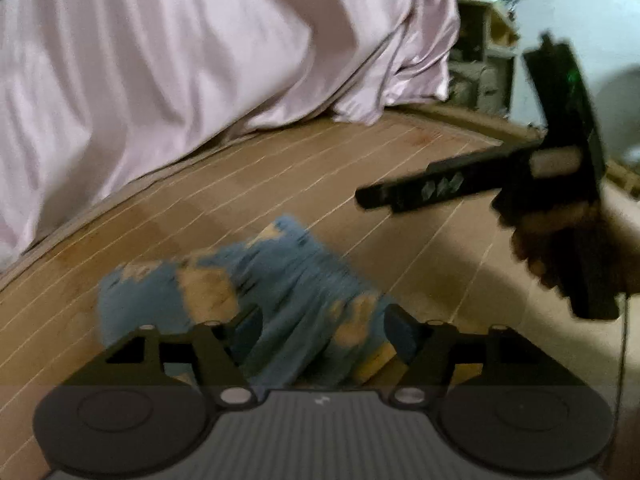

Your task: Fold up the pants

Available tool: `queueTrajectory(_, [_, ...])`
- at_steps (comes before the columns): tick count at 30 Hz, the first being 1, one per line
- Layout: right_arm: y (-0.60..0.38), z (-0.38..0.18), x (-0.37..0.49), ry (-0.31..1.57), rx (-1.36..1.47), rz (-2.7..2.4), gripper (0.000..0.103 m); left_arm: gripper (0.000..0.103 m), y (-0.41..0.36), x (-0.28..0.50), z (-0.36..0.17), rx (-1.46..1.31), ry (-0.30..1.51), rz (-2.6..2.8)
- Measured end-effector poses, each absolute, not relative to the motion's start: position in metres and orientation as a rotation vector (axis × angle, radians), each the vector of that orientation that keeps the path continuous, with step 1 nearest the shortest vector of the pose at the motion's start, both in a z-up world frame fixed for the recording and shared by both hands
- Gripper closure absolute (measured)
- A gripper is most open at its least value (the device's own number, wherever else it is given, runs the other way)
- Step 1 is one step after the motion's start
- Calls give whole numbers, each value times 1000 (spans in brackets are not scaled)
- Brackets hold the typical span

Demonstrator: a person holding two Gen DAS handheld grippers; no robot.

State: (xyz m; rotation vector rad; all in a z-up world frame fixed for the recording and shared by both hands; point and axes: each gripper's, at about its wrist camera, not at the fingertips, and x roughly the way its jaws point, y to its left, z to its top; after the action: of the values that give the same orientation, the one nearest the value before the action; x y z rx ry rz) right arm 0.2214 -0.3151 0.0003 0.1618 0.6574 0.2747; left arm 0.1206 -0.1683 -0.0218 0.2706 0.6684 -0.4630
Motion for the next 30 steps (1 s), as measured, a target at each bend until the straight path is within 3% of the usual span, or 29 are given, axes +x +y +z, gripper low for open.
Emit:
queueTrajectory(3, [-299,-4,230,680,255,365,15,30,-153,123,-33,278,710,-400])
queueTrajectory(7, [-271,-8,233,694,147,384,29,39,-140,125,-38,232,753,-411])
queueTrajectory(9, [-264,-14,235,728,114,364,43,39,-141,121,-37,254,736,-437])
queueTrajectory(11, [-261,-22,236,765,86,338,67,40,-143,119,-37,274,727,-463])
queueTrajectory(12, [-261,-25,235,771,92,332,68,40,-144,117,-38,282,728,-470])
queueTrajectory(14, [-265,-24,233,762,113,326,80,40,-147,116,-41,295,742,-483])
queueTrajectory(20, [-275,-3,219,738,98,274,76,36,-142,118,-39,224,762,-520])
queueTrajectory(22, [-270,-8,216,751,34,258,64,33,-139,120,-39,193,777,-528])
queueTrajectory(25, [-269,-15,215,773,20,265,58,31,-136,122,-43,189,796,-530])
queueTrajectory(29, [-269,0,207,694,-26,285,26,30,-133,122,-41,187,796,-529])
queueTrajectory(30, [-269,3,205,687,-34,294,24,28,-132,121,-39,176,798,-529])
